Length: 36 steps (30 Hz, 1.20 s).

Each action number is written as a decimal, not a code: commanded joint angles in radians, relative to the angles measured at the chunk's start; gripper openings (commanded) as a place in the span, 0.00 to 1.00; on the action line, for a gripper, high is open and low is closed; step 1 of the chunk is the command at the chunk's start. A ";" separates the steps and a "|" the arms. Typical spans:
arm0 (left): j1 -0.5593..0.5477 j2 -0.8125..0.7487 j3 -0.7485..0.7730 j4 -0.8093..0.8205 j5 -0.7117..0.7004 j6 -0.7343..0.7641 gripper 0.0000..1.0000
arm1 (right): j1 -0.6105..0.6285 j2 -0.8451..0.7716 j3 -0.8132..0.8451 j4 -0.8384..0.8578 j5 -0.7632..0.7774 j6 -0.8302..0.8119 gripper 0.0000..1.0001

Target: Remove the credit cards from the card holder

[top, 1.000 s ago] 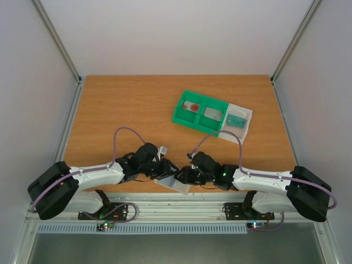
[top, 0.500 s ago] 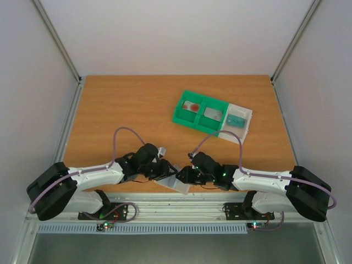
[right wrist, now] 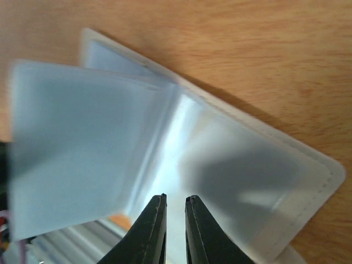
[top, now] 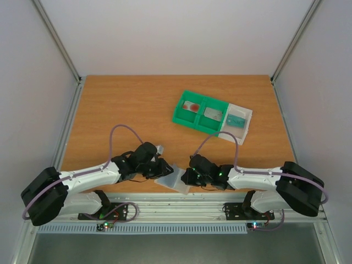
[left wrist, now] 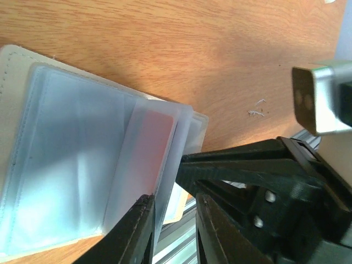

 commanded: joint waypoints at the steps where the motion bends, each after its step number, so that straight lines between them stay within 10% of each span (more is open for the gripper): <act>1: -0.006 0.025 -0.006 0.039 0.013 0.008 0.22 | 0.006 0.087 -0.009 0.039 0.037 -0.016 0.13; 21: -0.005 0.070 -0.072 0.231 0.072 -0.071 0.23 | -0.116 0.269 -0.003 0.340 -0.112 -0.202 0.11; 36: -0.005 0.030 -0.044 0.078 -0.027 0.003 0.32 | -0.143 -0.001 0.093 -0.195 -0.004 -0.211 0.25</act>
